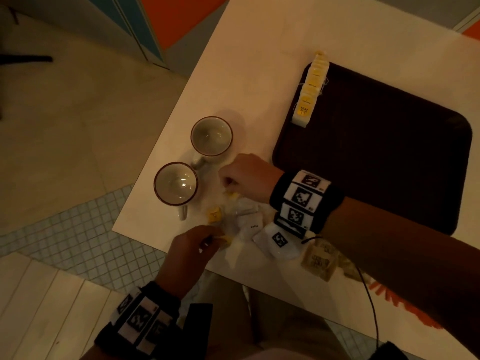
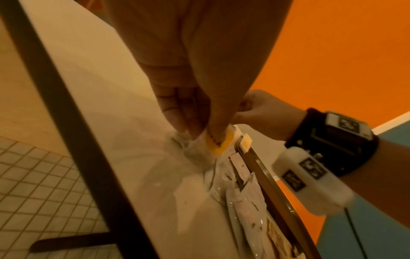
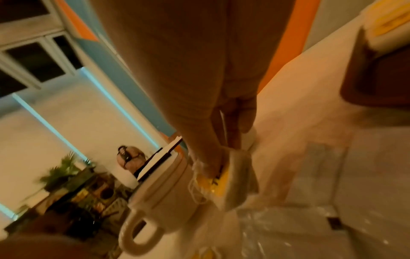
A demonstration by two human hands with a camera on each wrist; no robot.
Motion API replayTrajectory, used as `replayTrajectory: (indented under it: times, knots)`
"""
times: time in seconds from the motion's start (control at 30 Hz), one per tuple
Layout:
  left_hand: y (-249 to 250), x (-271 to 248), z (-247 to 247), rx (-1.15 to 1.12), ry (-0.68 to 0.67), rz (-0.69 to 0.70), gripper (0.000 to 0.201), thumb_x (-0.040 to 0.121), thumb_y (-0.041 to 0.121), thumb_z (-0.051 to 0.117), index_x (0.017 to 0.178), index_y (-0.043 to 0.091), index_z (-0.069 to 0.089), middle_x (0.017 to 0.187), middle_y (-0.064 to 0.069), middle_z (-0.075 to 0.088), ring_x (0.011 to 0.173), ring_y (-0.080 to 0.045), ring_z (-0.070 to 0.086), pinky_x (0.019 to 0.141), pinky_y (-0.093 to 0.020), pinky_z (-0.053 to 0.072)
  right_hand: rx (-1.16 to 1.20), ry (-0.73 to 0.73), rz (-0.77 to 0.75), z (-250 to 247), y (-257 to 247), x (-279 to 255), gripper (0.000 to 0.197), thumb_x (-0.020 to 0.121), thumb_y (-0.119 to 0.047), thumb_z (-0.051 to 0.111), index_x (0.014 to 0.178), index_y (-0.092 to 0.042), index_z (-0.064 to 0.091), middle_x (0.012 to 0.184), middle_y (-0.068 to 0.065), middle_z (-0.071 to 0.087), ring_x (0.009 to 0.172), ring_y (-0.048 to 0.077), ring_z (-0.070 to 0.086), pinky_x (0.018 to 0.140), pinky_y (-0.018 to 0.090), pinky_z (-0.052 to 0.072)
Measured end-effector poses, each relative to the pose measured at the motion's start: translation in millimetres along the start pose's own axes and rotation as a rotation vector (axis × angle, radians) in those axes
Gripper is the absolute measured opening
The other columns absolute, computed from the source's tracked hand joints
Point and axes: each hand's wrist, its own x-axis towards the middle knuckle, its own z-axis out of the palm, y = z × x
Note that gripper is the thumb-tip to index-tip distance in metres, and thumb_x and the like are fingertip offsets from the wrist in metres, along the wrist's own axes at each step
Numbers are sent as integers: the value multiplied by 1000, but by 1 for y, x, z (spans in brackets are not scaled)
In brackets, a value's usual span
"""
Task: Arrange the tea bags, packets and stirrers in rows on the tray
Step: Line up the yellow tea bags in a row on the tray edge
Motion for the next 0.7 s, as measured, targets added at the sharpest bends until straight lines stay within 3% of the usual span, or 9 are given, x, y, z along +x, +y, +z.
replayTrajectory:
  times: [0.13, 0.2, 0.33, 0.43, 0.57, 0.63, 0.7]
  knots:
    - [-6, -6, -5, -126, -15, -53, 15, 75, 33, 63, 90, 37, 64, 96, 22, 65, 83, -4, 64, 72, -7, 46, 299, 72, 90, -5, 2, -17, 17, 83, -16, 65, 99, -12, 62, 91, 2, 67, 83, 13, 60, 72, 25, 44]
    - [-9, -6, -7, -147, -41, -99, 17, 75, 35, 62, 91, 35, 67, 96, 21, 65, 83, -5, 63, 73, -8, 46, 356, 39, 116, -5, 1, -19, 16, 80, -19, 69, 95, -14, 68, 91, -1, 70, 81, 7, 61, 71, 20, 45]
    - [-7, -4, -15, -210, -111, -112, 14, 79, 18, 66, 89, 27, 69, 92, 20, 68, 82, -1, 64, 74, -9, 47, 592, -68, 146, 2, -6, -21, 14, 80, -16, 71, 92, -9, 70, 88, 7, 71, 75, 8, 62, 66, 16, 50]
    - [-8, -4, -21, -241, -182, -161, 24, 80, 6, 67, 81, 29, 72, 83, 19, 70, 76, 2, 65, 69, -7, 46, 759, -96, 242, 24, -13, -20, 16, 81, -10, 69, 94, -1, 67, 91, 17, 69, 74, 20, 62, 67, 26, 54]
    - [-16, -3, -23, -187, -237, -229, 23, 82, 13, 68, 85, 36, 69, 86, 4, 71, 80, -7, 66, 75, -17, 50, 542, 12, 273, 57, -18, -12, 15, 82, -12, 67, 92, -1, 69, 101, 14, 66, 88, 21, 61, 69, 20, 44]
    - [-18, 0, -21, -122, -213, -236, 20, 82, 13, 67, 81, 33, 70, 81, 2, 70, 78, -4, 64, 71, -11, 47, 468, 106, 263, 68, -19, -10, 11, 82, -11, 66, 89, -1, 67, 106, 15, 59, 95, 26, 57, 78, 24, 42]
    - [-18, 3, -19, -80, -158, -254, 17, 83, 12, 67, 85, 29, 69, 84, 4, 69, 77, 0, 62, 66, -6, 44, 367, 111, 211, 76, -20, -7, 10, 83, -9, 64, 90, -3, 67, 111, 16, 55, 101, 31, 51, 87, 32, 42]
